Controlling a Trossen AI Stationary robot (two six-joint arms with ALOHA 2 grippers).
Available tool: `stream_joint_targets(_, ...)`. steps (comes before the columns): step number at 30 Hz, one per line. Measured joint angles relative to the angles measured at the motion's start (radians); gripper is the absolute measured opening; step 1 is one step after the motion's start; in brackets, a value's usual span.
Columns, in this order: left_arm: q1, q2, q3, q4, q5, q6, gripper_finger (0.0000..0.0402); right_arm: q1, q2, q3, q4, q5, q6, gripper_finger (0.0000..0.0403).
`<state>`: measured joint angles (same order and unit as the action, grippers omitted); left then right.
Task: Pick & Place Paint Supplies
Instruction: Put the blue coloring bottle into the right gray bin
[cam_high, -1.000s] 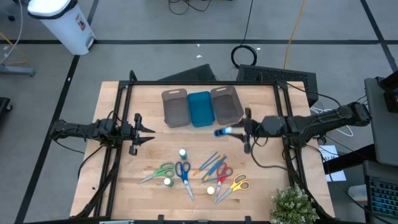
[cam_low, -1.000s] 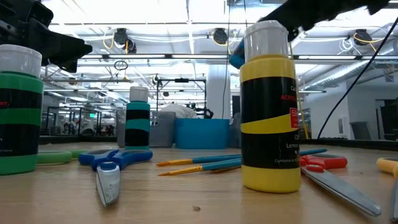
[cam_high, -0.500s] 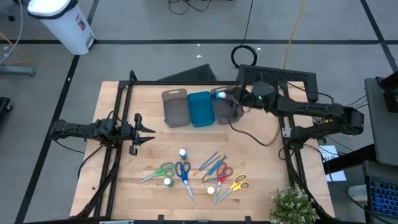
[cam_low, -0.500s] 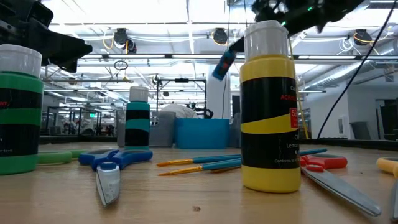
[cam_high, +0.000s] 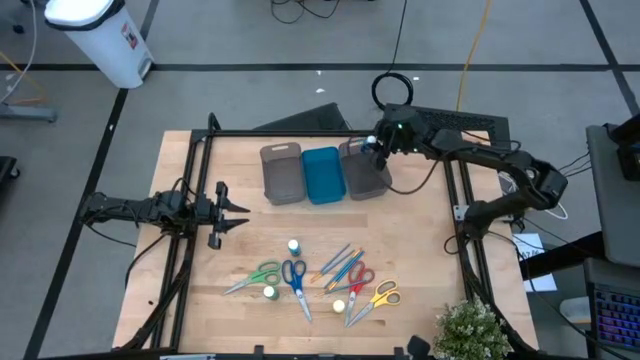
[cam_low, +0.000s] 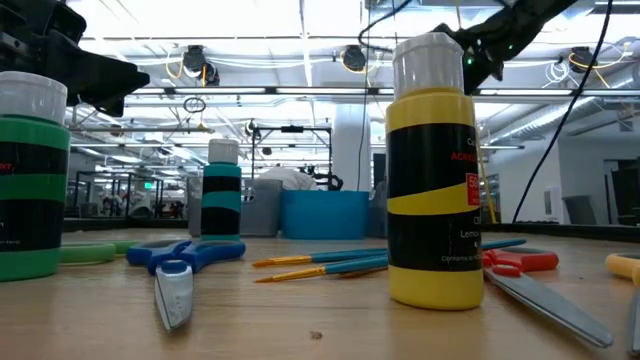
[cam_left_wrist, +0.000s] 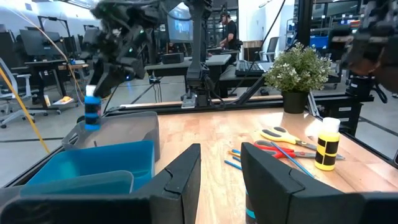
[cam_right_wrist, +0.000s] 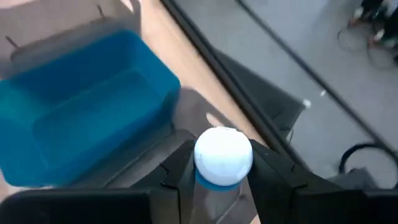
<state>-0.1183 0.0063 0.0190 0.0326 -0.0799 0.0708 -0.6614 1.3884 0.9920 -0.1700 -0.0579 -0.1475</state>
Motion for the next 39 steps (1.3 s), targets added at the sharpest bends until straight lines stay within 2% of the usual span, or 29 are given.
stream_joint_targets(16,0.000,0.000,0.000,0.000,0.000,0.000,0.0124,-0.035,0.152,0.000,0.030,-0.023,-0.001,0.0113)
stream_joint_targets(26,0.000,0.000,0.000,0.000,0.000,0.000,0.0124,-0.091,0.163,-0.002,0.019,-0.022,0.004,0.0113)
stream_joint_targets(39,0.000,0.000,0.000,0.001,0.000,0.000,0.0124,-0.087,0.163,-0.002,0.027,-0.022,0.004,0.0125)
